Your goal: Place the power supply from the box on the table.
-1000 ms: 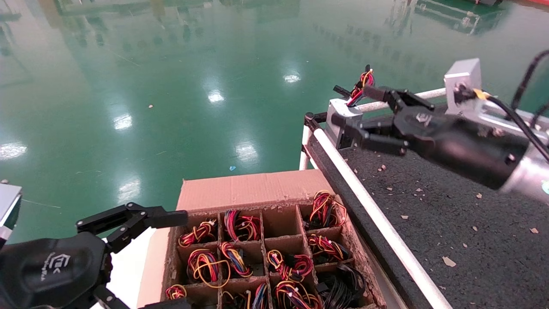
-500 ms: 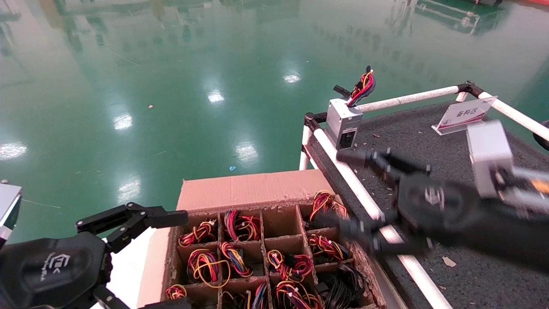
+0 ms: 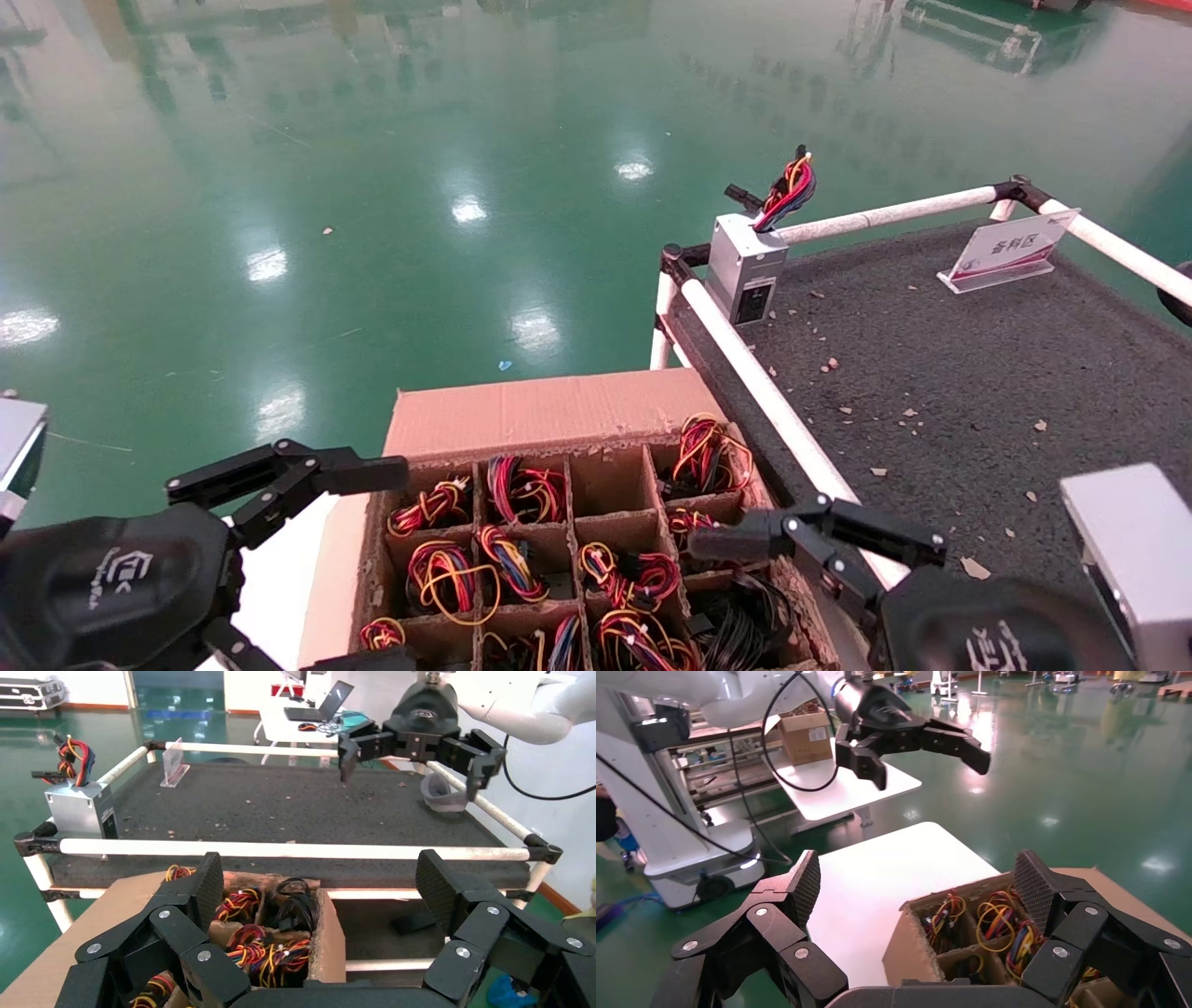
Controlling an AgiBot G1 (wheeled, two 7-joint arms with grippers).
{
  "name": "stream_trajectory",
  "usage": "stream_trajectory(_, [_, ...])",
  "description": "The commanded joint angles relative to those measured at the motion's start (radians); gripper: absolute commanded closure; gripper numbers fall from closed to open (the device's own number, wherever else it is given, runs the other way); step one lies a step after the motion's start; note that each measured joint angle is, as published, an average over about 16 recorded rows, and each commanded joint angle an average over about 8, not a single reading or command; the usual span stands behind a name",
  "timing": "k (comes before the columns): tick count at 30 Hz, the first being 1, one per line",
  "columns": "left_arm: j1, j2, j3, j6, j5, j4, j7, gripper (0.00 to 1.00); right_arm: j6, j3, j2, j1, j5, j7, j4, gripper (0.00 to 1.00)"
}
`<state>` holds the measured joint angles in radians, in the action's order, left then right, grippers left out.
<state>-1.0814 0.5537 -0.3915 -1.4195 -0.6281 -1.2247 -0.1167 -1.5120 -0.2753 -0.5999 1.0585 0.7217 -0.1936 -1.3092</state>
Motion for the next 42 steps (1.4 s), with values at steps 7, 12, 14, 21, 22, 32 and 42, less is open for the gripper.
stream_trajectory(7, [0.000,0.000,0.000,0.000,0.000,0.000,0.000,0.00,0.004,0.000,-0.002,0.003,0.001,0.002,0.006,0.00])
stream_trajectory(12, [0.000,0.000,0.000,0.000,0.000,0.000,0.000,0.00,0.009,-0.002,-0.006,0.008,0.004,0.004,0.014,0.00])
stream_trajectory(14, [0.000,0.000,0.000,0.000,0.000,0.000,0.000,0.00,0.010,-0.002,-0.007,0.010,0.005,0.004,0.016,0.00])
stream_trajectory(21, [0.000,0.000,0.000,0.000,0.000,0.000,0.000,0.00,0.014,-0.003,-0.009,0.013,0.007,0.006,0.022,0.00])
stream_trajectory(22, [0.000,0.000,0.000,0.000,0.000,0.000,0.000,0.00,0.014,-0.003,-0.010,0.014,0.007,0.006,0.022,0.00])
stream_trajectory(32, [0.000,0.000,0.000,0.000,0.000,0.000,0.000,0.00,0.017,-0.004,-0.011,0.016,0.008,0.006,0.026,0.00])
stream_trajectory(42, [0.000,0.000,0.000,0.000,0.000,0.000,0.000,0.00,0.018,-0.005,-0.012,0.017,0.009,0.007,0.027,0.00])
